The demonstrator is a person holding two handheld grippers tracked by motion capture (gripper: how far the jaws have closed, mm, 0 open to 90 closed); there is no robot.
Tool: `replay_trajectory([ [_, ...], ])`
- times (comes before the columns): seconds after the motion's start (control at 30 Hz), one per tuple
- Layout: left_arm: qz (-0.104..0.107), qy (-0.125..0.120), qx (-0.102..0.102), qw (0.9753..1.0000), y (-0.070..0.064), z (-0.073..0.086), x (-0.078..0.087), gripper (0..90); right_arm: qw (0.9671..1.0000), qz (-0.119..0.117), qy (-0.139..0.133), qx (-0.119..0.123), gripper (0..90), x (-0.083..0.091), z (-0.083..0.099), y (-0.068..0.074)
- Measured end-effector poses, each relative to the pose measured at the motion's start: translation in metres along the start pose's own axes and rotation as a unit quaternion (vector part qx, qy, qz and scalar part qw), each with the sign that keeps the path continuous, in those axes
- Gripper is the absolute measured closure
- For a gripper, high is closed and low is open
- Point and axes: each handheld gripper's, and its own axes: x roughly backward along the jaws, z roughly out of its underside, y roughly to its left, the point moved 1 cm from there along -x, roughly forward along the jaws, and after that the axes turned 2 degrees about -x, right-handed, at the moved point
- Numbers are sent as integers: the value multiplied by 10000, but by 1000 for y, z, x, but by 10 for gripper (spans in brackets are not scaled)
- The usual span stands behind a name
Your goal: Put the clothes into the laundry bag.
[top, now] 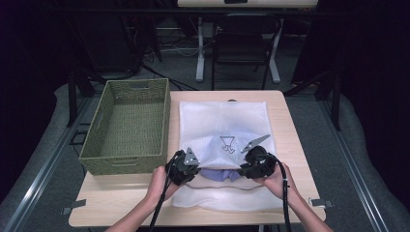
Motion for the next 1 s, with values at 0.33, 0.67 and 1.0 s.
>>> replay_trajectory([
  [0.33,250,354,-101,9990,-4,7,-8,840,9995,-195,257,60,798,-15,8,-3],
  [0.67,607,605,-84,9963,-5,15,-18,834,9976,-305,575,230,829,-31,14,-2],
  [1.0,700,851,-141,9938,-4,20,-26,794,9965,-333,736,223,812,-43,17,-2],
])
